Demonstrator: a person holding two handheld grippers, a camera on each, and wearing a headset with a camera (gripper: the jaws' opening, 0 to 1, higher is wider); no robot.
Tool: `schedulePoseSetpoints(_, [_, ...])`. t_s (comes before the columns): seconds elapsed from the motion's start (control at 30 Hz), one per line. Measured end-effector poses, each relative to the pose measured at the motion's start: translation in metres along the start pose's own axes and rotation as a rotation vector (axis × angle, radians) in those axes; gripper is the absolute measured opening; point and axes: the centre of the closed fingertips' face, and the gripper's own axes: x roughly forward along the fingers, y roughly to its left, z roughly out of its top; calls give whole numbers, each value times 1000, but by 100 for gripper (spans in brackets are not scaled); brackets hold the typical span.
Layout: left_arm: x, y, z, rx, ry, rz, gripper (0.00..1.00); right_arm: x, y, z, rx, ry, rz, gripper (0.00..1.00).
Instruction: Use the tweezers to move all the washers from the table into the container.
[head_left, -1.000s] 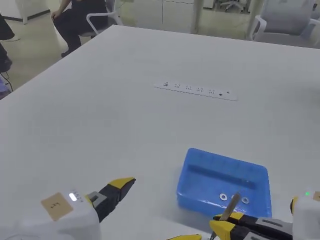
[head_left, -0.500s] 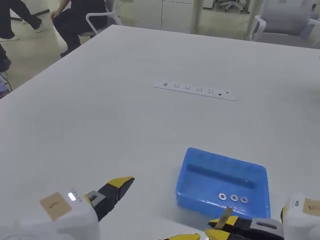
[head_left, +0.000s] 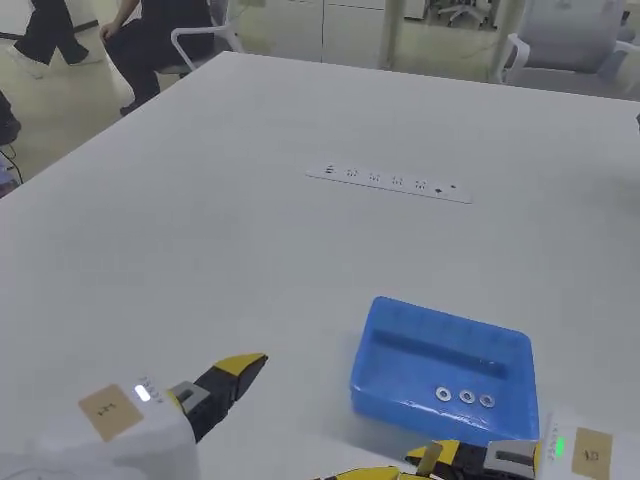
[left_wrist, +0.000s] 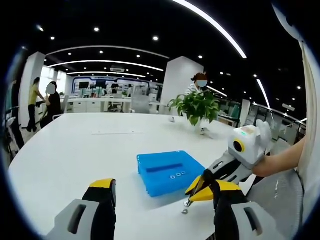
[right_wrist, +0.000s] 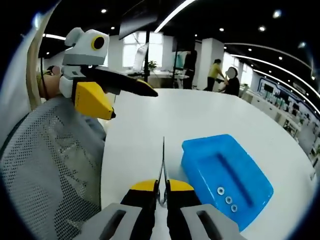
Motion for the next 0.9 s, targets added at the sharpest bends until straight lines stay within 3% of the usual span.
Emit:
schedulePoseSetpoints(0.2, [-1,2,0,-3,-3,4,81,-9,-2,20,114,-89,15,3])
schedulePoseSetpoints(0.47, [-1,1,0,-3,-3,-1,81,-29,-24,52,168,-187,-33,3])
schedulePoseSetpoints(0.67, [-2,2,1,-2,-4,2,81,-45,-47,77,262,-310,-65,3])
schedulePoseSetpoints(0.9, [-2,2,1,0,-3,1,81,-46,-70,80,268,-308,-110,3])
